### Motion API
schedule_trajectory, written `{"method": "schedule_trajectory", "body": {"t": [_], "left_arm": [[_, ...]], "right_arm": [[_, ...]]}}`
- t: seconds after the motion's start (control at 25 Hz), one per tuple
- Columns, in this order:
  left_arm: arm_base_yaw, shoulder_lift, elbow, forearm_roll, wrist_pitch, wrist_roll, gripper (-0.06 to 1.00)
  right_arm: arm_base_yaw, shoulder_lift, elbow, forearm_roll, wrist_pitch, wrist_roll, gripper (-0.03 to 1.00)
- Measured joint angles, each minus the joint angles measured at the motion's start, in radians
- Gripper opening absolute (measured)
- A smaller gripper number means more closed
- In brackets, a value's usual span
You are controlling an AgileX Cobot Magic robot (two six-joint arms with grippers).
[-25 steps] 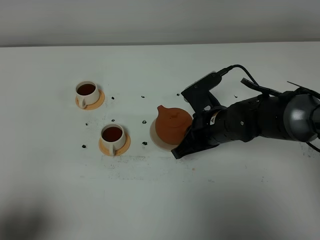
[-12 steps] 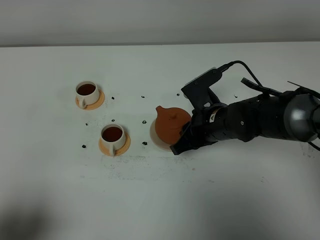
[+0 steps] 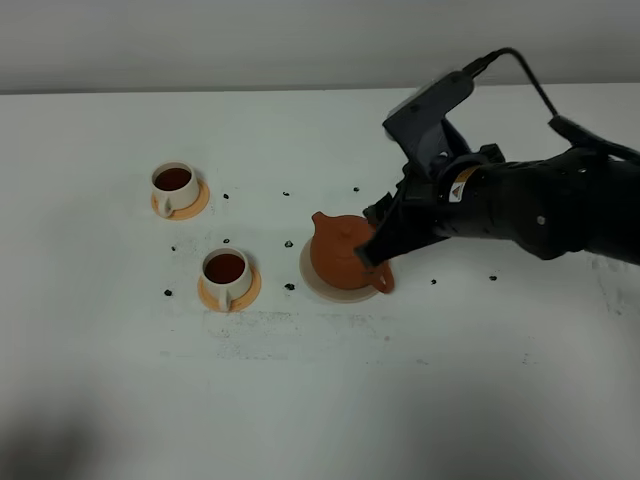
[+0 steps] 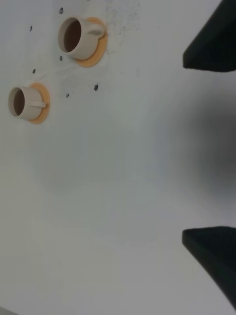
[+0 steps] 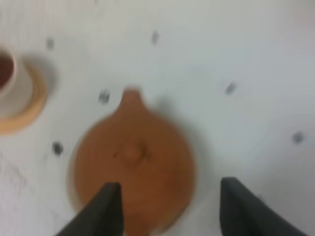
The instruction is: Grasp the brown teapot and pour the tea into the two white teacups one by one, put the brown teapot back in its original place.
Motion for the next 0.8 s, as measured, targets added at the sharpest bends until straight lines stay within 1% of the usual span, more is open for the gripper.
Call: {"method": "schedule_trajectory", "body": {"t": [0.24, 0.52, 0.8], "left_arm": [[0.000, 0.000, 0.000, 0.000, 0.000, 0.000, 0.66], [0.000, 0.000, 0.000, 0.000, 0.000, 0.000, 0.66], [0.000, 0.000, 0.000, 0.000, 0.000, 0.000, 0.66]], "right_arm": [[-0.055, -0.213, 0.032, -0.080, 0.002, 0.000, 0.46], [-0.137, -0.543, 0.105, -0.097, 0.008, 0.000, 0.46], [-0.143, -0.789, 0.110, -0.097, -0.008, 0.000, 0.46]]}}
